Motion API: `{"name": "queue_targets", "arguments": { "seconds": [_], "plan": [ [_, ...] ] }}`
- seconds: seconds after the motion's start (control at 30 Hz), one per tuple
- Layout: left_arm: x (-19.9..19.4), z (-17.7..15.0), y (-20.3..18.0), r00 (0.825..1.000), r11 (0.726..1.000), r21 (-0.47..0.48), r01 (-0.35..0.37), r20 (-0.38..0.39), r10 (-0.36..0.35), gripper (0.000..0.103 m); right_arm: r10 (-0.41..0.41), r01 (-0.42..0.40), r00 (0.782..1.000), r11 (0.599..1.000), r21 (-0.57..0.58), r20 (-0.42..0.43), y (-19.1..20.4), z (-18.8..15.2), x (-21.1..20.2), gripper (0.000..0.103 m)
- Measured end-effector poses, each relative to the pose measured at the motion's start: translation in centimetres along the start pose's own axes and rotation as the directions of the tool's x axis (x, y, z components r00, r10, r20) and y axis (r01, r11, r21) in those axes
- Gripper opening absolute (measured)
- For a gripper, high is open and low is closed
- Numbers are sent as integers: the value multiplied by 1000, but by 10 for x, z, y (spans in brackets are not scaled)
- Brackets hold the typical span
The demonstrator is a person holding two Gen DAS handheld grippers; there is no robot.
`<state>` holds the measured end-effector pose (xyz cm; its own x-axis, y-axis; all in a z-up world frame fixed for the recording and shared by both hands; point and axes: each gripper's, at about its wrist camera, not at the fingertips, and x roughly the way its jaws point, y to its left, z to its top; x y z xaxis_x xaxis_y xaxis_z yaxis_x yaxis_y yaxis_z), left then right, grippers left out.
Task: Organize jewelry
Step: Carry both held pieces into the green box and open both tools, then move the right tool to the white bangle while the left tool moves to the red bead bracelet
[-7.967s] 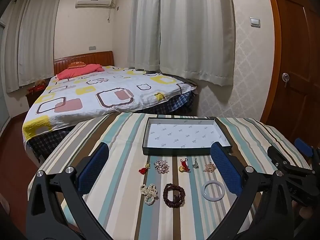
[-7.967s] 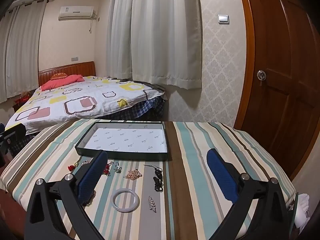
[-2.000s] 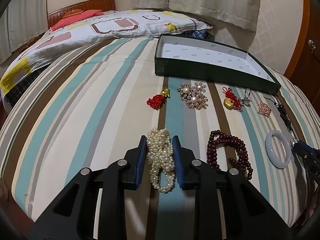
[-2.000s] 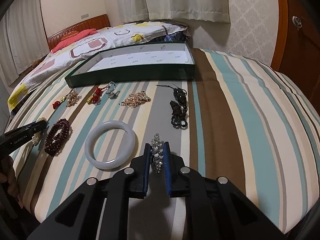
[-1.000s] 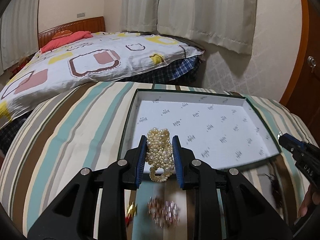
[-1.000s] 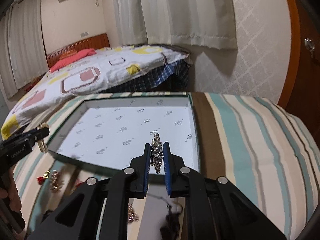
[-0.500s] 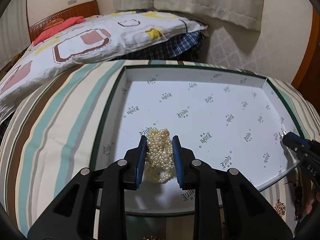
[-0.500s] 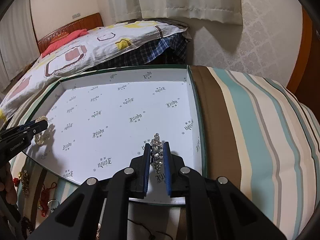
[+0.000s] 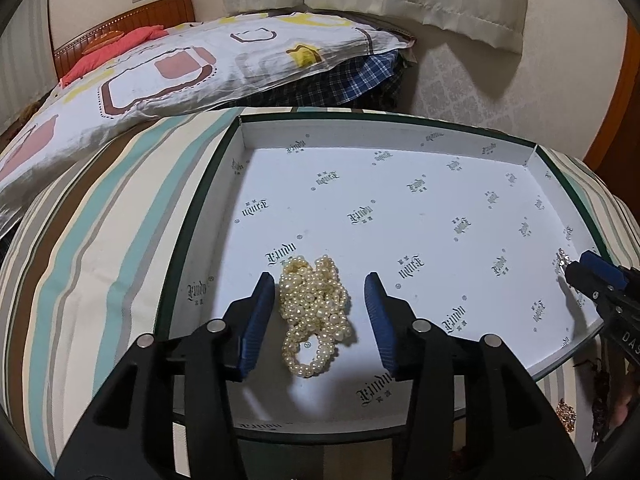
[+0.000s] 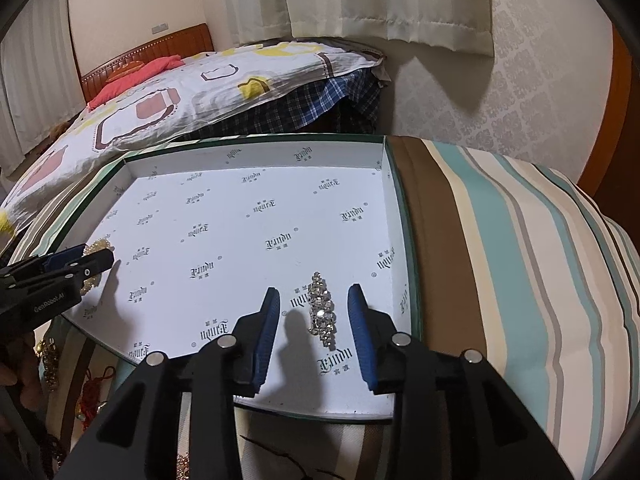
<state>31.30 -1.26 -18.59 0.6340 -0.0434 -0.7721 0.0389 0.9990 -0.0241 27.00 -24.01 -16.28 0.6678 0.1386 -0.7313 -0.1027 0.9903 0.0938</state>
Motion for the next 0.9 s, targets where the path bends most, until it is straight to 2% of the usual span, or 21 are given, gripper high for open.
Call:
{"name": "queue_targets", "arguments": {
  "seconds": [0.03,0.07,0.13,0.3,0.43,0.7,0.9],
  "plan": [
    [-2,0,0,1000,1000,1,2,4,-2,50,4,-4,1000,1000,8,2,-1,0,-2,36],
    [-5,1,-1,1000,1000,1,-2,12,2,58,6,-6,1000,1000,13,6,-1,0,-4,36],
    [-14,2,0,999,1000,-6,-3,40,4,62,5,-6,1000,1000,16,20,-1,0,-12,36],
    [-43,1,4,996,1000,-20,8,88,-6,65,9,-10,999,1000,20,53,3,-5,-34,37],
    [-73,-13,6,991,1000,-28,-1,136,4,69,6,-9,997,1000,27,80,6,-18,-58,42],
    [-125,-56,8,980,998,-55,-10,196,21,71,-7,6,996,1000,11,92,23,-59,-90,46],
    [-147,-86,11,976,998,-66,-22,213,35,71,-9,8,995,1000,11,98,32,-89,-106,47]
  ]
}}
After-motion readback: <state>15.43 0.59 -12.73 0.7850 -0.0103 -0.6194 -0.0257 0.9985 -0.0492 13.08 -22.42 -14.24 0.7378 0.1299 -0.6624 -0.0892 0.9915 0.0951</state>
